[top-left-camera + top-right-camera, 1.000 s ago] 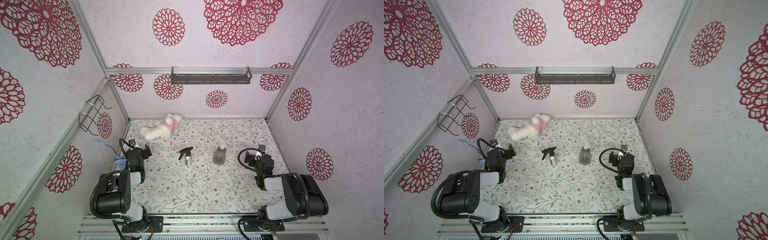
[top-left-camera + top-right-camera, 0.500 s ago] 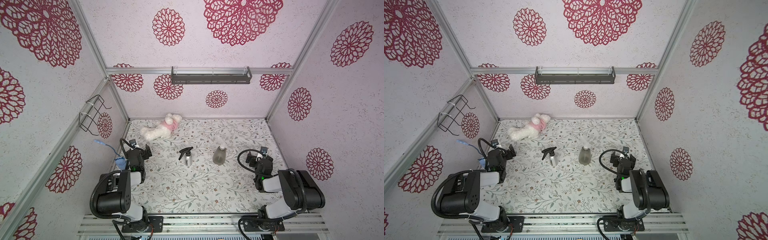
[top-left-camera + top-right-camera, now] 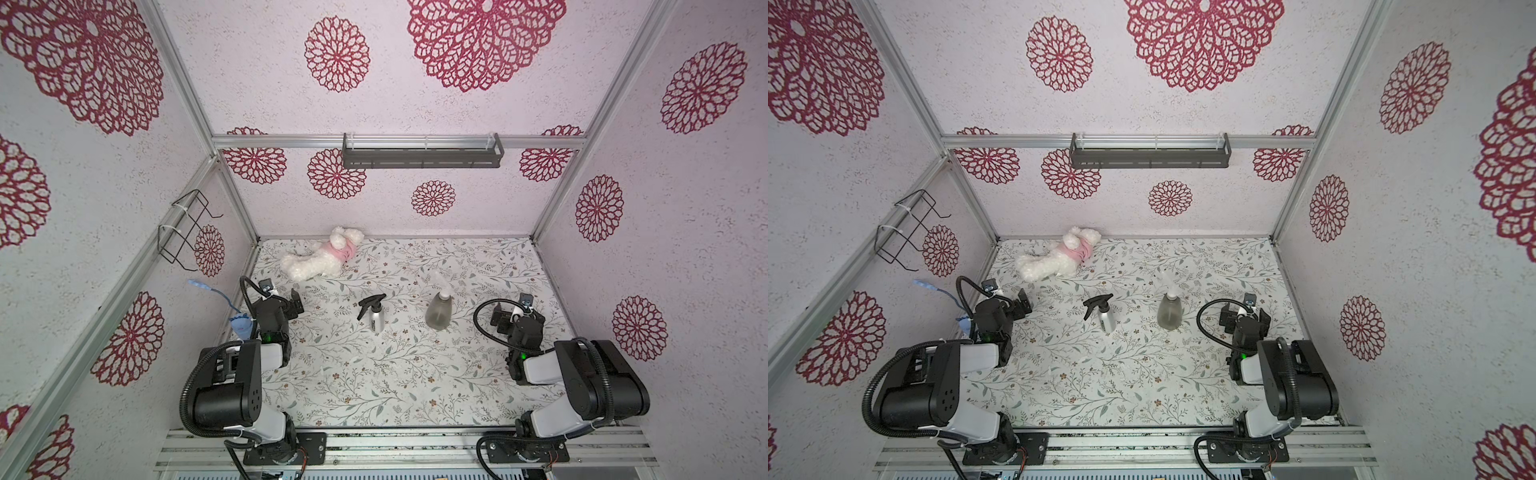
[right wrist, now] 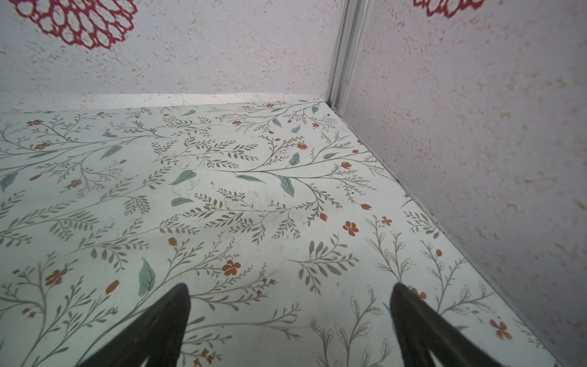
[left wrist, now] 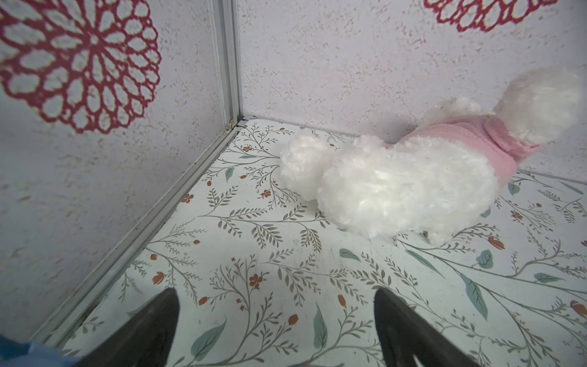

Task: Attach spray nozzles to spray bottles
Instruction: Reset both arms

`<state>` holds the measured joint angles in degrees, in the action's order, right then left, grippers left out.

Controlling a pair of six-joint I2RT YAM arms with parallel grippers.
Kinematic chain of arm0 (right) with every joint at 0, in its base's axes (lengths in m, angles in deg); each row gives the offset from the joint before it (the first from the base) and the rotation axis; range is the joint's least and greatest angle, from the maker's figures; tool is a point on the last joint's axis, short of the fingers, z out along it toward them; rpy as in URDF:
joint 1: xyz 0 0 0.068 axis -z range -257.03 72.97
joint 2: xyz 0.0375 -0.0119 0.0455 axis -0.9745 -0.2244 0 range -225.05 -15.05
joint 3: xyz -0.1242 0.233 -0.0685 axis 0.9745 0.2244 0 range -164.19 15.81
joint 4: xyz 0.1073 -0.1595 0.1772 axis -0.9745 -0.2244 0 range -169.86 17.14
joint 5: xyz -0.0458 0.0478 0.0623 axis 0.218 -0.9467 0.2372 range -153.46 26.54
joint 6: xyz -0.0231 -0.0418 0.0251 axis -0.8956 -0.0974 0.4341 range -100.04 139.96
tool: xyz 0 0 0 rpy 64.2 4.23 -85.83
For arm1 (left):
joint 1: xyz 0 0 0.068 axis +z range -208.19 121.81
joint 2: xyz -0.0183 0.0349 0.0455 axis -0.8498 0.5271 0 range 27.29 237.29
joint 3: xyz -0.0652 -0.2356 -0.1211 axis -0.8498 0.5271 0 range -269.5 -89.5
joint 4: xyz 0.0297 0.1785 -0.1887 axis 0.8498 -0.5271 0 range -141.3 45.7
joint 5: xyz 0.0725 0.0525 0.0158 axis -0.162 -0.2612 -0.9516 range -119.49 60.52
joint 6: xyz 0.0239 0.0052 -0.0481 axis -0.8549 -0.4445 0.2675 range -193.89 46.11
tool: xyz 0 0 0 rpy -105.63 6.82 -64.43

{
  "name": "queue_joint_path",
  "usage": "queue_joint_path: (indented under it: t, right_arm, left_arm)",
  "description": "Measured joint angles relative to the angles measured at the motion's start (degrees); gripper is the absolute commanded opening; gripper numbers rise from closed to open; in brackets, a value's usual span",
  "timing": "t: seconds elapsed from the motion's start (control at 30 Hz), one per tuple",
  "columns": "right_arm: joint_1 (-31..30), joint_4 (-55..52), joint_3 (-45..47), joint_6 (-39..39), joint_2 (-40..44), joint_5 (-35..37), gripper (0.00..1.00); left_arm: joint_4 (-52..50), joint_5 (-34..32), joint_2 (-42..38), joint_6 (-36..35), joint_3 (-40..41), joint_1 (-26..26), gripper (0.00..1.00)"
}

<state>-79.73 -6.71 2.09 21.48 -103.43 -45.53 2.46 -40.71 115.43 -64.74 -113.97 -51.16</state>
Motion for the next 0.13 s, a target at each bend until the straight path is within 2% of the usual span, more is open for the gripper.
queue_joint_path:
  t: [0.13]
  right_arm:
    - [0.0,0.0,-0.3,0.0,0.0,0.0,0.99]
  left_arm:
    - [0.0,0.0,0.0,0.0,0.0,0.0,0.97]
